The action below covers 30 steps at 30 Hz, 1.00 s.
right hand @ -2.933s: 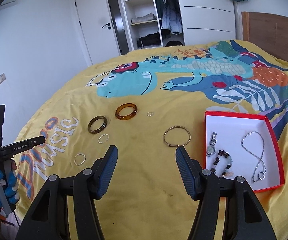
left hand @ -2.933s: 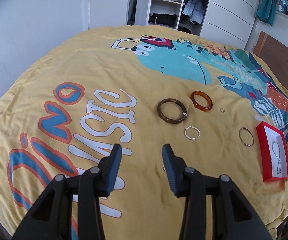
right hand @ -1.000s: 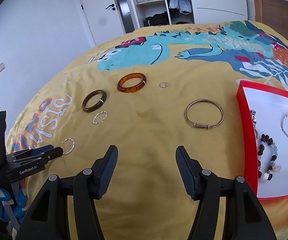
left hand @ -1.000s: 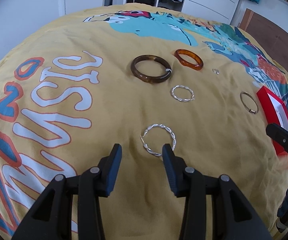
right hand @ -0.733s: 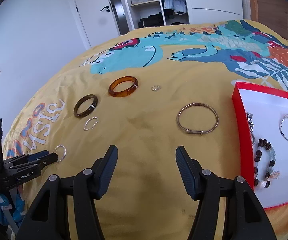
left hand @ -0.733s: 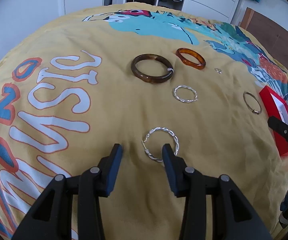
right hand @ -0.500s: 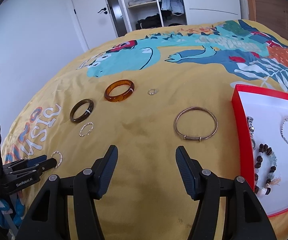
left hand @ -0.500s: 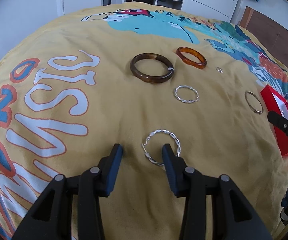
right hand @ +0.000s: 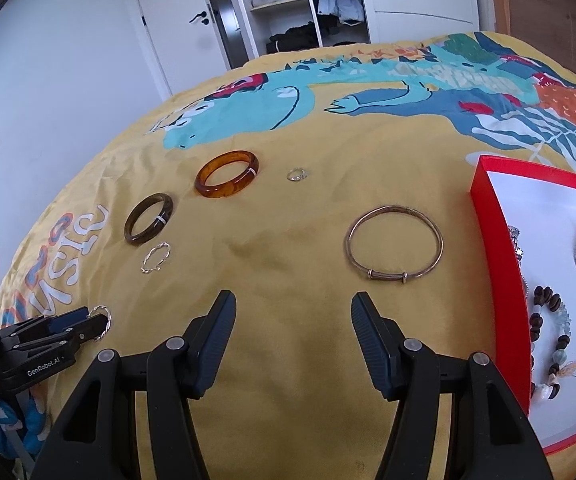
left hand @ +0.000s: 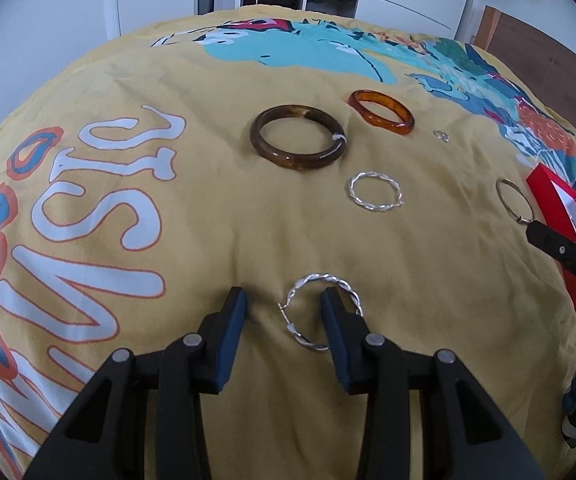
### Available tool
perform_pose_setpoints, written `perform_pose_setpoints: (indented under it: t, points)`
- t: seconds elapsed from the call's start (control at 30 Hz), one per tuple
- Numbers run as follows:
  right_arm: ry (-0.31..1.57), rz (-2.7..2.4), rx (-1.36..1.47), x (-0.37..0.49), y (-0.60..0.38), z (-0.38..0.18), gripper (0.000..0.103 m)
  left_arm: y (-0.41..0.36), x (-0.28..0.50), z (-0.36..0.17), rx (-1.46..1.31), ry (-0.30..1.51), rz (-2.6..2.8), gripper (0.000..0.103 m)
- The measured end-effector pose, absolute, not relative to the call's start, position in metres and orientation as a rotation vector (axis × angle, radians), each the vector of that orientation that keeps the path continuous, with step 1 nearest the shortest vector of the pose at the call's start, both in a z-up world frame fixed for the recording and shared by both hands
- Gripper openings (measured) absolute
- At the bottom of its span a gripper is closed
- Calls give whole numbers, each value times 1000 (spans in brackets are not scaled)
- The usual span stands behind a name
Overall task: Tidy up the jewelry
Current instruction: 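Close the left gripper on the twisted silver hoop while the right grasps a small silver ring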
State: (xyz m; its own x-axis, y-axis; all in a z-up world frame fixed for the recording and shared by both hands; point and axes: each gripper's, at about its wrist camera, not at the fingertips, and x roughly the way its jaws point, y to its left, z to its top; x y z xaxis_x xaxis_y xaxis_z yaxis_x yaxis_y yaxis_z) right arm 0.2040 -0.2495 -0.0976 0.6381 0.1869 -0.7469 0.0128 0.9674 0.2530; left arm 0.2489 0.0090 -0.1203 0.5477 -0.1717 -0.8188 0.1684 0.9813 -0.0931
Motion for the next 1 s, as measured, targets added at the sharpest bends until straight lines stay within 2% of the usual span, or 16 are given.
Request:
perform_pose_setpoints:
  t: [0.17, 0.27, 1.0]
  points:
    - [875, 86, 245, 210, -252, -101, 59, 9, 253, -120, -7, 960, -199, 17]
    - [875, 67, 249, 218, -257, -103, 59, 12, 254, -120, -21, 955, -199, 12]
    - [884, 51, 256, 266, -256, -110, 59, 24, 255, -119, -108, 925, -202, 7]
